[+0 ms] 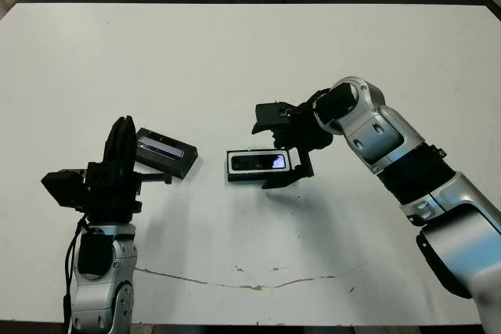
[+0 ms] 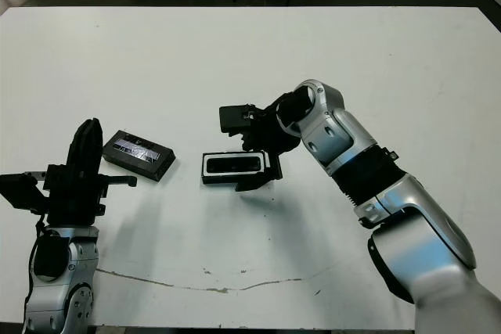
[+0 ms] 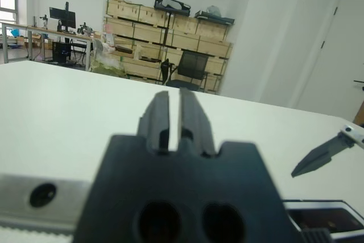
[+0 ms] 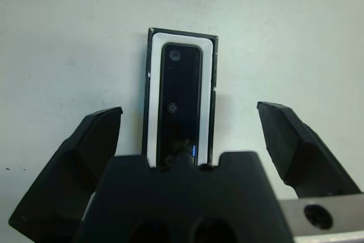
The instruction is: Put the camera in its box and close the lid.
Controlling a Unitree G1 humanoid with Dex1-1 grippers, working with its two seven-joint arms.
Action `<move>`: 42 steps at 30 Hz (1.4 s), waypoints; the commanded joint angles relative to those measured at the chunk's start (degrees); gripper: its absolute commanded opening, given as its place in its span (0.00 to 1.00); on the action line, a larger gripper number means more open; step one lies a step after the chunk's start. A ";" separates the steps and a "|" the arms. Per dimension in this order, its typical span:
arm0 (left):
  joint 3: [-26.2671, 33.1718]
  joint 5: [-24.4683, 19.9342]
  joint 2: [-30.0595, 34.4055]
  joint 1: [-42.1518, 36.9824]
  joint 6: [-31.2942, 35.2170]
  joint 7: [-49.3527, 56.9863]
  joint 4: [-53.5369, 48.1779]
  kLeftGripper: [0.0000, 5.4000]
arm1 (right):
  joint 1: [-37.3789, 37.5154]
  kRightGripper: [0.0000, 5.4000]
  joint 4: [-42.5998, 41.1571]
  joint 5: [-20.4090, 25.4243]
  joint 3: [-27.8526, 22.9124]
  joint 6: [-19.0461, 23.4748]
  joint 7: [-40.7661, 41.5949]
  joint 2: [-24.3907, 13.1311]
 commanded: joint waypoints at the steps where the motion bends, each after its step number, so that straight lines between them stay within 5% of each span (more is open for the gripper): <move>1: 0.25 0.22 0.35 0.53 0.93 0.29 0.92 0.00 | 0.50 1.00 0.57 0.46 -1.11 2.01 -0.78 -0.01; 10: 0.38 0.26 0.37 0.34 0.03 0.01 1.61 0.00 | -1.81 1.00 0.23 3.51 -6.46 4.87 -1.86 -0.55; 14: 0.54 -0.04 0.62 0.15 -0.77 -0.71 2.47 0.00 | -0.14 1.00 -1.68 8.52 -12.77 5.39 -2.63 -2.03; 18: 0.54 0.27 0.26 0.07 -1.06 -0.39 2.65 0.00 | 6.35 0.90 -9.97 13.99 -20.59 7.48 -7.32 -3.89; 23: 0.91 0.88 1.03 -0.24 -0.38 -0.28 2.48 0.00 | 20.84 0.68 -27.93 15.53 -29.79 9.07 -21.46 -5.16; 27: 1.47 2.32 2.83 -0.61 0.11 -0.59 1.23 0.00 | 33.04 0.51 -36.57 18.52 -36.88 5.50 -29.83 -3.46; 33: 2.54 4.35 8.10 -2.33 4.29 -1.66 -2.64 0.00 | 48.01 0.25 -38.39 17.49 -41.80 -15.29 -40.17 0.83; 39: 3.90 3.81 21.05 -8.46 15.46 -9.62 -7.62 0.00 | 57.38 0.00 -42.57 19.27 -43.72 -18.75 -47.96 3.67; 42: 2.90 5.27 31.03 -14.65 21.02 -17.06 -9.07 0.00 | 59.37 0.00 -42.29 20.71 -43.97 -21.41 -49.46 4.67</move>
